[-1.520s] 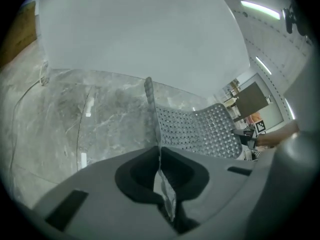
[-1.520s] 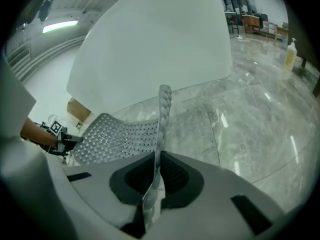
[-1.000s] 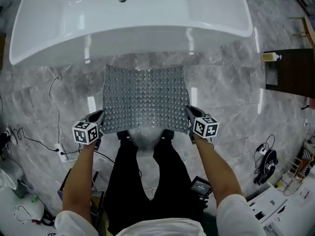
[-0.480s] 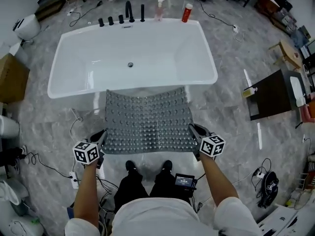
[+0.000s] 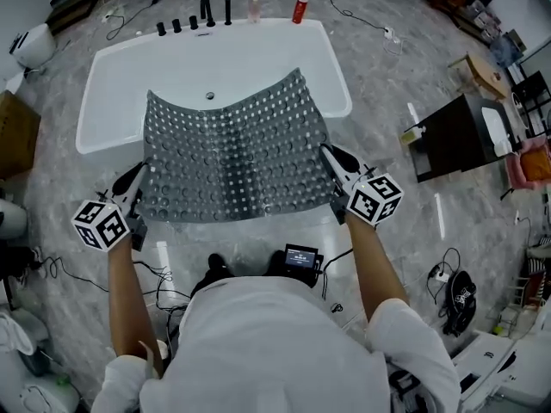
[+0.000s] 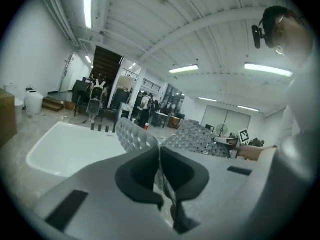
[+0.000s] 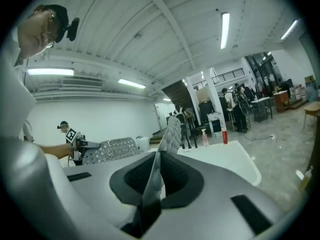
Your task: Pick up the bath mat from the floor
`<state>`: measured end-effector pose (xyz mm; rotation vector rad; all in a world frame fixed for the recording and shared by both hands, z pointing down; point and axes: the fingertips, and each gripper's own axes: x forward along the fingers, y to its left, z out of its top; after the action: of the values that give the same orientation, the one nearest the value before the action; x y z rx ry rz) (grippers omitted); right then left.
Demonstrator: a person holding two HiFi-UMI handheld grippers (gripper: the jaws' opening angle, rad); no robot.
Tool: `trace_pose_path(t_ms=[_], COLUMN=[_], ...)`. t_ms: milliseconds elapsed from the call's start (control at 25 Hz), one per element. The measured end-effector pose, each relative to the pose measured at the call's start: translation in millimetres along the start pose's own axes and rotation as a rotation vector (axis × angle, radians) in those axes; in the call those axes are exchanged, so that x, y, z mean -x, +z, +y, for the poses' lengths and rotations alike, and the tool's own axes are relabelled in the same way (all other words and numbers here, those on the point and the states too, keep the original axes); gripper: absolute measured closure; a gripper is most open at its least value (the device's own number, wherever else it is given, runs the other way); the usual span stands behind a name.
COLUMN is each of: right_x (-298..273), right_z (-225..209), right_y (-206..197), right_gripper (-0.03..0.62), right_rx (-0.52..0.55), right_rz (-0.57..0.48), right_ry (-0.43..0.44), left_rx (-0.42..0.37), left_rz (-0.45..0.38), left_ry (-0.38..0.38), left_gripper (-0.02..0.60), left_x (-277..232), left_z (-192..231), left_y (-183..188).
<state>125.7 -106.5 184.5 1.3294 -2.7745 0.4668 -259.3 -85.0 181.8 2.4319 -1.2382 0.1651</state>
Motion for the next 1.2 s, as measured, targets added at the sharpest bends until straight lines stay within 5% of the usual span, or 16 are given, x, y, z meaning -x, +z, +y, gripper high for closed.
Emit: trace_pose_path(t_ms=[280, 520, 1200], right_x=[37.9, 50.1, 44.1], right_z=[26.0, 44.6, 52.4], right_y=[57.2, 74.8, 42.2], right_gripper=[0.554, 0.553, 0.553], right_rx=[0.08, 0.116, 0.175], right_rz=[-0.163, -0.236, -0.253], right_ry=[-0.022, -0.027, -0.094], left_rx=[-0.211, -0.369, -0.33], left_rz=[-0.098, -0.106, -0.182], left_ry=[0.009, 0.047, 0.064], left_gripper=[0.563, 0.563, 0.568], left_x=[31.1, 39.4, 26.7], left_z=[-50.3, -72.5, -73.3], left_y=[72.3, 88.4, 60.3])
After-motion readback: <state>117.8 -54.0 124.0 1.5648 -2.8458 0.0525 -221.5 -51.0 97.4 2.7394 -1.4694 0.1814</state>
